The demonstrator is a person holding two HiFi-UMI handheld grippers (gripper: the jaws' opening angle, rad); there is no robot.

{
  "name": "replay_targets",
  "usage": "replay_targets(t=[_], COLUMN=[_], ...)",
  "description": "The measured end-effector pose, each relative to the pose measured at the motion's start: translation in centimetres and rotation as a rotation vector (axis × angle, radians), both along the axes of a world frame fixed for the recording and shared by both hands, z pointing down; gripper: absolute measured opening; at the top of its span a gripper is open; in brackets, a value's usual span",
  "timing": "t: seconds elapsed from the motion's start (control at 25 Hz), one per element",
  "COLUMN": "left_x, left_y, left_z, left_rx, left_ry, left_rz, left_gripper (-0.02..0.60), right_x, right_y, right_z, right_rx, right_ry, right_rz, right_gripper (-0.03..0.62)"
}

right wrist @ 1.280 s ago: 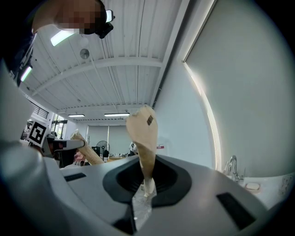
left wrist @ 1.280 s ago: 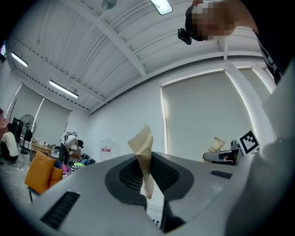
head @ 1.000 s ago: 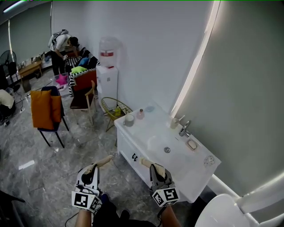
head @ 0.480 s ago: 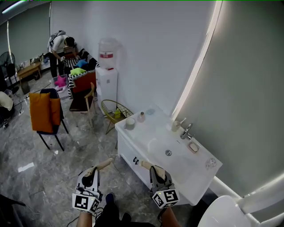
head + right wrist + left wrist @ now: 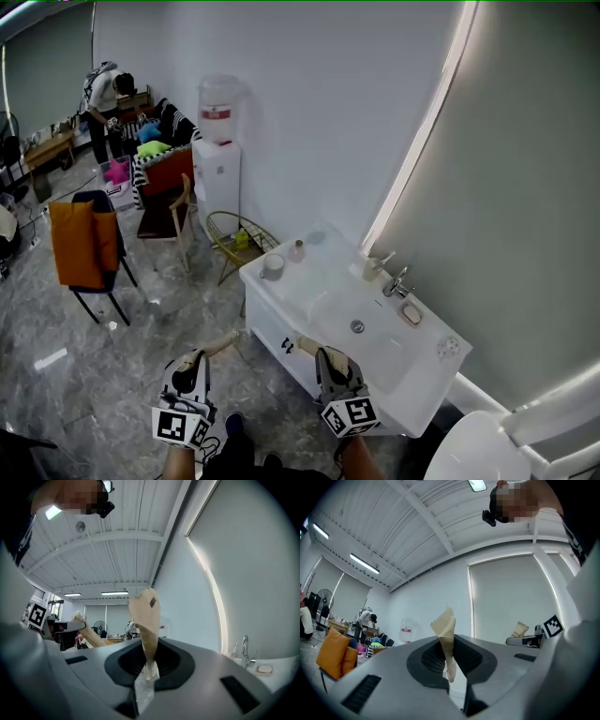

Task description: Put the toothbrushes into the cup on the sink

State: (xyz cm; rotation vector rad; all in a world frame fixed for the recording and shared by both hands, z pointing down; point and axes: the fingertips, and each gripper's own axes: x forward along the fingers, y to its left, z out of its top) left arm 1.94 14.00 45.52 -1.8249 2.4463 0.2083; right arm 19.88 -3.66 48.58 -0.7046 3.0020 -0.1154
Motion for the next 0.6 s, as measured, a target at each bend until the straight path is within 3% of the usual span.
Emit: replay_targets(t=[0.6], left_x=[-11.7], left_y=[-6.2], left_z=[-0.1], left_rx=[0.005], left_ry=[0.001], left_rz=[0.109], left_gripper=[0.044], right_x=[-9.5], right_y=[-5.5], right_z=[-0.5], right_rx=[-0.004], right_ry=[0.011], right_rz=[0.121], right_gripper=[0.048])
